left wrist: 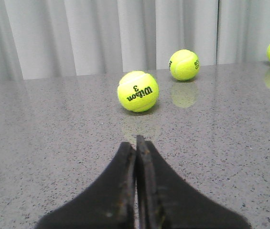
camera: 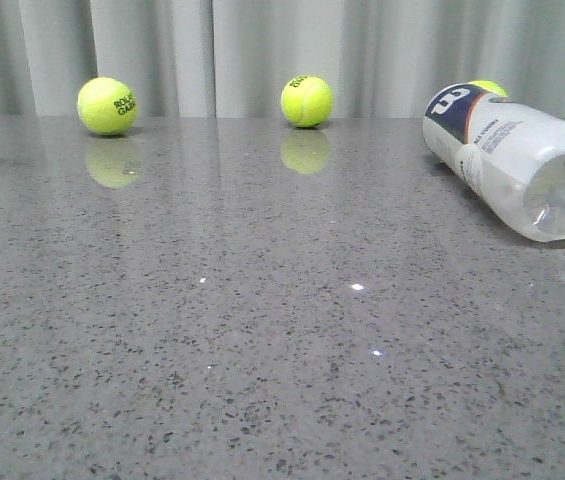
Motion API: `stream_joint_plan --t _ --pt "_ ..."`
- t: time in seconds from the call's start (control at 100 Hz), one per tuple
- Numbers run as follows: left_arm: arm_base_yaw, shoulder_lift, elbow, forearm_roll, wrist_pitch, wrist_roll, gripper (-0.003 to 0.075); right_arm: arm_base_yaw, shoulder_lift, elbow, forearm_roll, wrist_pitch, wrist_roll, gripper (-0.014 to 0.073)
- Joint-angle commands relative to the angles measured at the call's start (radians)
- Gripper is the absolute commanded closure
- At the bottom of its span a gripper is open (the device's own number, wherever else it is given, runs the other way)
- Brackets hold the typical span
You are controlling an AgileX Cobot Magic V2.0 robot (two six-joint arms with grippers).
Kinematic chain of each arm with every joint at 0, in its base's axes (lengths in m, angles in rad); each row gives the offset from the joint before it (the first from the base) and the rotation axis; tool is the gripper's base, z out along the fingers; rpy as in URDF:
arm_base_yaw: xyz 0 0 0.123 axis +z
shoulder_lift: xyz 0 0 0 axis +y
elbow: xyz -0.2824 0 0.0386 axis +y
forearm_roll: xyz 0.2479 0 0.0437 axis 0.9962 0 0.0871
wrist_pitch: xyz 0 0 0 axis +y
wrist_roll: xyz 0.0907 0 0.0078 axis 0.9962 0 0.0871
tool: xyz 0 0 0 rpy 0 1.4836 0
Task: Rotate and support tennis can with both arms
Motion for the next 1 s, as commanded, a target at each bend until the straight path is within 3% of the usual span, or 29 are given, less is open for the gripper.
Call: stream_joint_plan --t 0.0,0.62,0.99 --pt "0.001 -0.036 0.046 -0.006 -0.078 -0.008 0.0738 -0.007 -0.018 0.003 0.000 -0.081 -0.004 0.0652" --pt "0.001 -0.036 0.046 -0.006 -0.078 -0.008 0.0738 -0.007 -0.016 -0.006 0.000 -0.071 -0.004 0.0652" --pt "0.001 -0.036 0.046 -0.006 -0.078 -0.008 0.0738 -0.007 0.135 -0.298 0.000 0.097 -0.004 0.0652"
